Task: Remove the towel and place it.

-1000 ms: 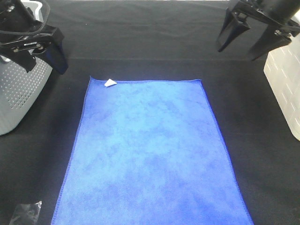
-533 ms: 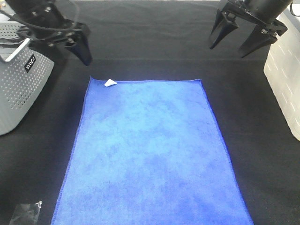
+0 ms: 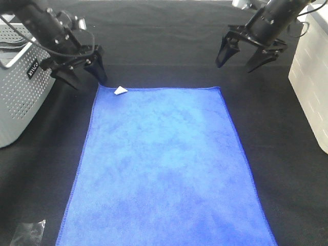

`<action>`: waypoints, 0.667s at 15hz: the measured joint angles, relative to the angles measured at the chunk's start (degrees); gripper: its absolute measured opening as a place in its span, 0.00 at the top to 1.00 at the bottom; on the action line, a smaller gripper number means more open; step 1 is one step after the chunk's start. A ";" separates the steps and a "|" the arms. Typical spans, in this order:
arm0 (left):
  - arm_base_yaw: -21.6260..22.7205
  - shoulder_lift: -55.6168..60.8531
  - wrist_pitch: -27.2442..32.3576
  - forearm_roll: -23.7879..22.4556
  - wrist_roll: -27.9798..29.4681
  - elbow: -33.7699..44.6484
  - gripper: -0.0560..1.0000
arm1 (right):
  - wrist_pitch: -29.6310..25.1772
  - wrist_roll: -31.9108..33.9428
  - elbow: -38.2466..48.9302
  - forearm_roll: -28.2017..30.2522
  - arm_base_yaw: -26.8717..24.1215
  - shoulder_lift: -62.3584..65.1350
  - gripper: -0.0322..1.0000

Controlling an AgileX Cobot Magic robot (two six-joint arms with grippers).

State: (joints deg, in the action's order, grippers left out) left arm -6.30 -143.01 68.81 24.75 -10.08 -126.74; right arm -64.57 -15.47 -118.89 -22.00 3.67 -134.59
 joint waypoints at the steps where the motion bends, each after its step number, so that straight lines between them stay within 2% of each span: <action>1: 0.17 -1.55 -0.06 0.52 0.11 -0.86 0.27 | -0.11 0.00 -2.98 0.23 0.00 -2.64 0.16; 4: 0.69 -4.18 -1.20 0.74 0.29 -1.26 0.27 | -0.92 0.00 -7.68 0.29 0.00 -7.91 0.16; 8: 0.74 -5.84 -7.45 1.03 -0.06 -1.32 0.27 | -0.11 -0.06 -8.25 0.29 0.00 -11.86 0.16; 10: 0.74 -6.25 -8.65 1.38 -0.17 -1.55 0.27 | 1.60 -0.29 -8.25 0.29 0.00 -13.12 0.17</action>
State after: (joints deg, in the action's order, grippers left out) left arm -5.56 -149.26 60.16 26.13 -10.26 -128.29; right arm -62.97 -15.76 -127.14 -21.72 3.67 -147.71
